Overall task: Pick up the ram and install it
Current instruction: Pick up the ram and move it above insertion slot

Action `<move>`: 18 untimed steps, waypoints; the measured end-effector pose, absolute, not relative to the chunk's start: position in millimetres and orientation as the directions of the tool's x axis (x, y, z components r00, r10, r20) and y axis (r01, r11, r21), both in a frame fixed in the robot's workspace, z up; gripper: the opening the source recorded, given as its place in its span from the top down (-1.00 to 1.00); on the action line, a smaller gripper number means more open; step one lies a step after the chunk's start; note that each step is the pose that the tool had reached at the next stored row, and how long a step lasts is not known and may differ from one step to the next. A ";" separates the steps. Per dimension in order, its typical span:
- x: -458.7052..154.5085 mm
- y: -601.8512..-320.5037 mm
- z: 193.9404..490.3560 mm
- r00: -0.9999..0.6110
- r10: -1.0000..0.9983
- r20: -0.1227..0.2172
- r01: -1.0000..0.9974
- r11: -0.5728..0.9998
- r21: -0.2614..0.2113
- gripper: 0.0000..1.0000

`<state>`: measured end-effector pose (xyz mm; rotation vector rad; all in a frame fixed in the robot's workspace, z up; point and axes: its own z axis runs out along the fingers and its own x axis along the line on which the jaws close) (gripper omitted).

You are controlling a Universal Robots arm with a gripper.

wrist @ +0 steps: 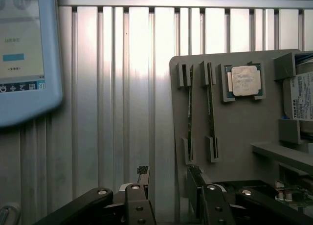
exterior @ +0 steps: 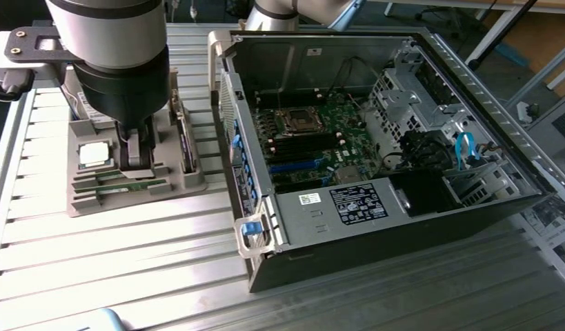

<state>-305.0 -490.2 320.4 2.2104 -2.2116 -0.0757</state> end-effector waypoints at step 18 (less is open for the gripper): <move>-305.0 -490.2 315.9 -0.001 -1.000 -0.024 -0.999 0.000 0.044 0.13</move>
